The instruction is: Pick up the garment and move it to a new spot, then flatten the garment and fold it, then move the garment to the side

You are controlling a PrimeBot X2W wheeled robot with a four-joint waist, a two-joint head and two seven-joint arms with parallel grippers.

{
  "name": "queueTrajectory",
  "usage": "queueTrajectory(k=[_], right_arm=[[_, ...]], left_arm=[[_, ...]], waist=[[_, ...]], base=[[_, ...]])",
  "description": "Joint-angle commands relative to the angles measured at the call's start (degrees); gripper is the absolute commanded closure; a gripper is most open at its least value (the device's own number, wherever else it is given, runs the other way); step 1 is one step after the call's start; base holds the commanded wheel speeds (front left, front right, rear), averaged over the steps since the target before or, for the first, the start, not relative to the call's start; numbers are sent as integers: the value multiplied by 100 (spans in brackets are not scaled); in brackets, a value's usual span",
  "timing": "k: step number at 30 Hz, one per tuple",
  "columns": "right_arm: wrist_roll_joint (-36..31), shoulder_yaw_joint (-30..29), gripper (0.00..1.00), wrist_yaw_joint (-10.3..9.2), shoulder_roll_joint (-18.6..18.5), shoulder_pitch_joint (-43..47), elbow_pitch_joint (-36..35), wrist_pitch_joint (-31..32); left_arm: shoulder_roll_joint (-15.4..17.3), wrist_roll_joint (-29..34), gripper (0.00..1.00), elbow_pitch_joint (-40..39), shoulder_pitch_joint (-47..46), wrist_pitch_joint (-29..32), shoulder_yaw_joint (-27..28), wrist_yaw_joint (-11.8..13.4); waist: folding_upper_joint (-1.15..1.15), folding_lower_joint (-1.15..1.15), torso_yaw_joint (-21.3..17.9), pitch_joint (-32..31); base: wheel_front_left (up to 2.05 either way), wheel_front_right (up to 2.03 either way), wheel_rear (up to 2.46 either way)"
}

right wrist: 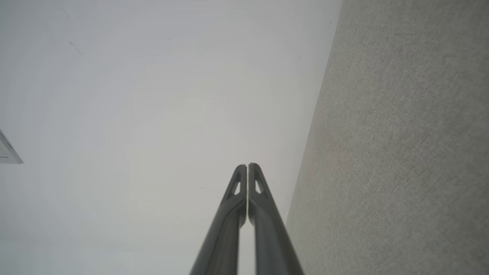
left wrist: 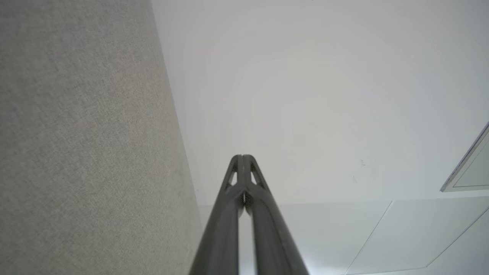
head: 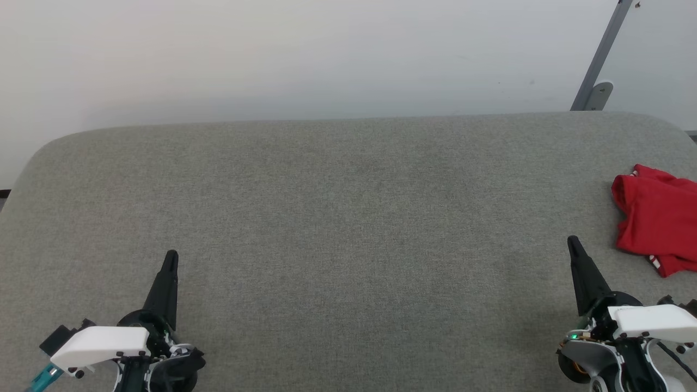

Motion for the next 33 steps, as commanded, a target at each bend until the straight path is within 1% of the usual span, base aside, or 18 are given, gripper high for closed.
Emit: queueTrajectory(k=[1, 33], right_arm=[[21, -6, 100, 2, 6, -26, 13, 11], [22, -5, 100, 2, 6, -25, 13, 10]], left_arm=[[-8, -15, 100, -3, -73, 9, 19, -30], [-11, -6, 100, -2, -74, 17, 26, -31]], waist=[[0, 0, 0, 0], [0, 0, 0, 0]], base=[[0, 0, 0], [0, 0, 0]])
